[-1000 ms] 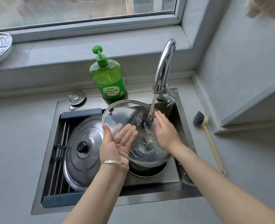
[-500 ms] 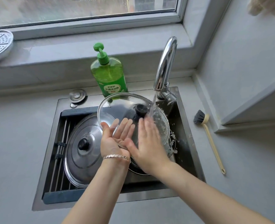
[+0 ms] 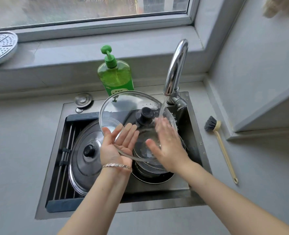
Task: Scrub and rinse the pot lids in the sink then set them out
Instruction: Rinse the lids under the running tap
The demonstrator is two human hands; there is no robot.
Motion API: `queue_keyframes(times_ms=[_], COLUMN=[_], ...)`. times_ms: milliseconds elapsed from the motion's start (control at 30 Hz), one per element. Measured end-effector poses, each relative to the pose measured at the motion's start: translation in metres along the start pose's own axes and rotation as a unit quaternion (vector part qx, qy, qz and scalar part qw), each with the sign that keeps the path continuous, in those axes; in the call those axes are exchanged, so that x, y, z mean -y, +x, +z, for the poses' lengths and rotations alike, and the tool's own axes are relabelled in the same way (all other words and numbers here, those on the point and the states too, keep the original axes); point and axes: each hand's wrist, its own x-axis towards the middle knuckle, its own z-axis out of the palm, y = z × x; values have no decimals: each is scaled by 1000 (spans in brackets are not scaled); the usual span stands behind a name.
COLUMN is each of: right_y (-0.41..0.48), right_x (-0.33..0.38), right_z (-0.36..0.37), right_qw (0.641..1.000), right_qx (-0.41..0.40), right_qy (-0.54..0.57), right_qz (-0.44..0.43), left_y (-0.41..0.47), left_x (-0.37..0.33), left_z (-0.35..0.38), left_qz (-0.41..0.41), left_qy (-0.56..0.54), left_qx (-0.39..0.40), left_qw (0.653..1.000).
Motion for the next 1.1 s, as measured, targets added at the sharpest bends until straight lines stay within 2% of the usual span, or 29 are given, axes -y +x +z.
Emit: queue_keyframes(times_ms=[67,100,167,233,300,400,533,600,633,700,733,833,867,900,967,1000,1067,1100], right_y=[13,18,23,24,26,36,43,42,40,33,28,16,13,11,9,8,7,7], right_x=[-18,-24,-16,10,33,40,36,29,21,0,-13,-55,-65,-70,-71,-72,-72,-73], right_z=[-7,-12,-25,-35,-35,-32,-35,-35,-35,-35,-37,-38,-38,-39,-40,-41,-45,-47], right_qw=[993,989,987,988,997,984,989,989,990,979,975,969,959,940,871,841,823,834], right_qx=[24,-2,-92,-89,-60,-111,-15,25,31,11,-14,-117,-135,-125,-53,-36,-64,-97], right_qy=[35,49,92,130,33,-136,-109,-57,5,148,173,109,127,189,365,419,454,436], right_qz=[110,140,96,5,-44,-30,96,134,139,137,138,186,216,254,324,341,335,324], left_y=[1,0,-1,-3,-5,-7,-4,-4,-4,-4,-2,3,5,8,14,17,25,29], left_x=[-5,-6,-8,-6,-3,2,6,10,11,13,14,15,17,18,23,26,32,36], left_z=[-5,-8,-12,-13,-13,-10,-8,-9,-10,-13,-16,-24,-26,-27,-29,-30,-31,-32], left_qz=[0,-2,-8,-15,-14,-4,9,5,-4,-33,-50,-98,-110,-122,-147,-161,-183,-187], left_qy=[9,14,23,37,65,111,154,174,177,167,155,117,109,103,103,108,154,199], left_qx=[-4,-8,-15,-18,-11,-5,1,8,11,9,7,1,2,4,11,15,14,4], left_qw=[1000,1000,1000,999,998,994,988,985,984,985,987,988,988,987,984,981,971,962])
